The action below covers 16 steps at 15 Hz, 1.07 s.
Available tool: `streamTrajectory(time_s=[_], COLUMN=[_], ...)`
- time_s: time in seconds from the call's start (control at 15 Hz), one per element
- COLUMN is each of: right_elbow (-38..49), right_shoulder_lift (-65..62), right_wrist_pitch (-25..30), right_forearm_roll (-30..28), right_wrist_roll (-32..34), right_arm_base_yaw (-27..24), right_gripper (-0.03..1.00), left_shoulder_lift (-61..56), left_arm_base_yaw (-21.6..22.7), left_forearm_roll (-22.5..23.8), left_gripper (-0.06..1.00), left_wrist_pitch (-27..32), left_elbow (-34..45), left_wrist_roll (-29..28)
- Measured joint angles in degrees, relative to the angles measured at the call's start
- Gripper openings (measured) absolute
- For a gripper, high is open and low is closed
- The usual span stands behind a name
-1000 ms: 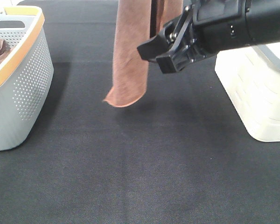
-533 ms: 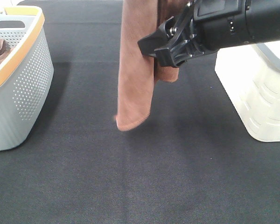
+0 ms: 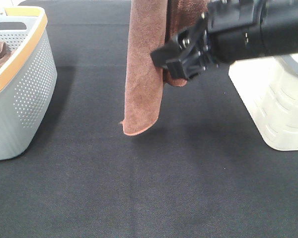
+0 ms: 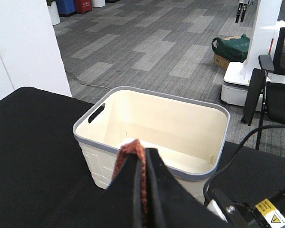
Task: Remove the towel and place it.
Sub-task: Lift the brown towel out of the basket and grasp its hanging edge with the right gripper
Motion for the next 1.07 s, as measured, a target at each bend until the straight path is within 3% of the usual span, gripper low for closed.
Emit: streamTrajectory(time_s=[0.4, 0.73, 1.07], right_elbow=[1.6, 6.4, 6.4], right_shoulder_lift=[-0.2, -3.0, -3.0], right_wrist_pitch=[-3.0, -13.2, -15.8], right_forearm_roll=[0.0, 0.1, 0.2], right_wrist_roll=[1.5, 1.5, 1.5], right_arm_base_yaw=[0.0, 0.0, 0.0], right_gripper=[0.64, 0.64, 0.64], left_shoulder_lift=[0.0, 0.0, 0.0], left_arm_base_yaw=[0.0, 0.0, 0.0], left_forearm_roll=[2.3, 2.6, 2.5], left_gripper=[0.0, 0.0, 0.0], left_wrist_pitch=[-0.1, -0.1, -0.2], left_elbow=[0.0, 0.0, 0.0], left_wrist_roll=[0.0, 0.0, -0.2])
